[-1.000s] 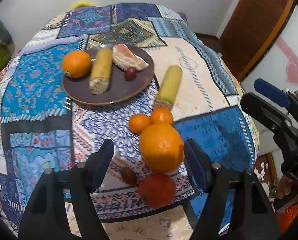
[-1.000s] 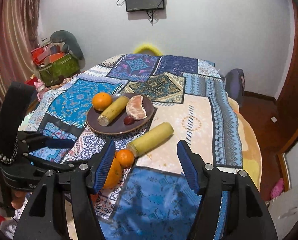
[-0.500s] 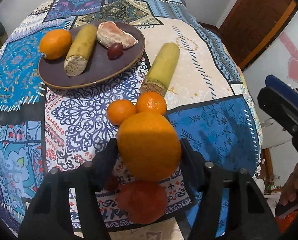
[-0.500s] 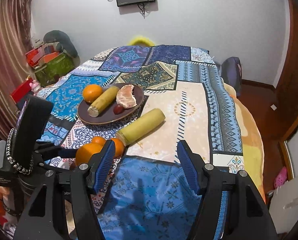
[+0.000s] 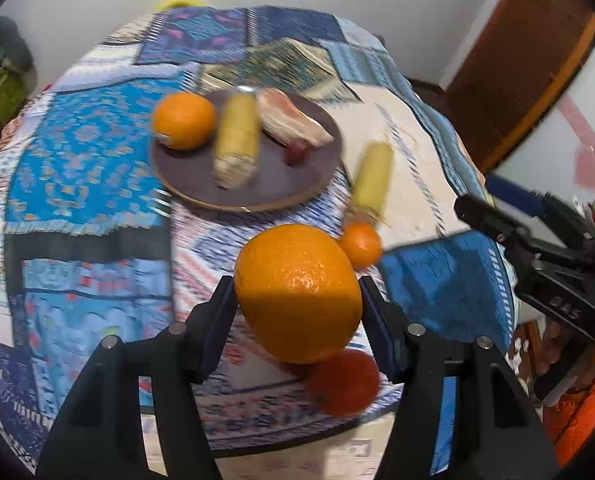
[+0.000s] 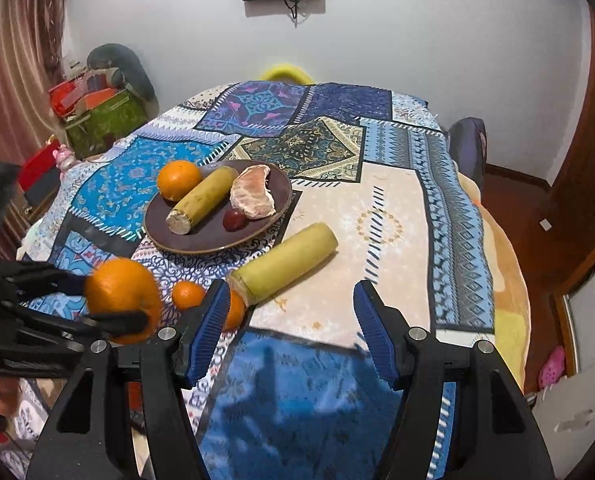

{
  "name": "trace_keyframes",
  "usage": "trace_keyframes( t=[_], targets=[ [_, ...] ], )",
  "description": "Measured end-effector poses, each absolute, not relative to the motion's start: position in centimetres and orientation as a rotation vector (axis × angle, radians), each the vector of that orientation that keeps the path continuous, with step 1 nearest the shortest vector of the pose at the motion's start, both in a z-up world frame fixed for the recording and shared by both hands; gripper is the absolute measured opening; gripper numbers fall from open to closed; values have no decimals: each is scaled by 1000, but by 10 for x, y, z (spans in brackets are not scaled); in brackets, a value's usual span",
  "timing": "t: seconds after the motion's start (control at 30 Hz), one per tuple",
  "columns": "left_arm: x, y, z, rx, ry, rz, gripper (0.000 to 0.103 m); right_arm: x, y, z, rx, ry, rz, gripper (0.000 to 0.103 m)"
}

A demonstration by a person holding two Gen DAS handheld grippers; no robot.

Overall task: Organize fruits
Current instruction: 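Grasp the large orange with the left tool and lift it, then grasp the second yellow cylinder with the right tool while the left holds the orange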

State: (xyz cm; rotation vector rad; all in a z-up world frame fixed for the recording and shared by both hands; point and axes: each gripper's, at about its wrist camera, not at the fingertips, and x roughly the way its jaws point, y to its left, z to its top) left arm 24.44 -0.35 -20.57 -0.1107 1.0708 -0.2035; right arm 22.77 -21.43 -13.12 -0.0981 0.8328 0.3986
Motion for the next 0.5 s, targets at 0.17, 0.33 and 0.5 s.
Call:
trace_keyframes(
  t=[0.17,0.33,0.5],
  targets=[
    [251,35,-199,-152,1028,-131,60,252,-200,-146,-94,874,402,61],
    [261,56,-204,-131,1012,-60,60,275,-182,-165,-116,917,394,61],
    [269,70,-217,-150,1031,-46,60,292,-170,-188,-113,972,393,63]
  ],
)
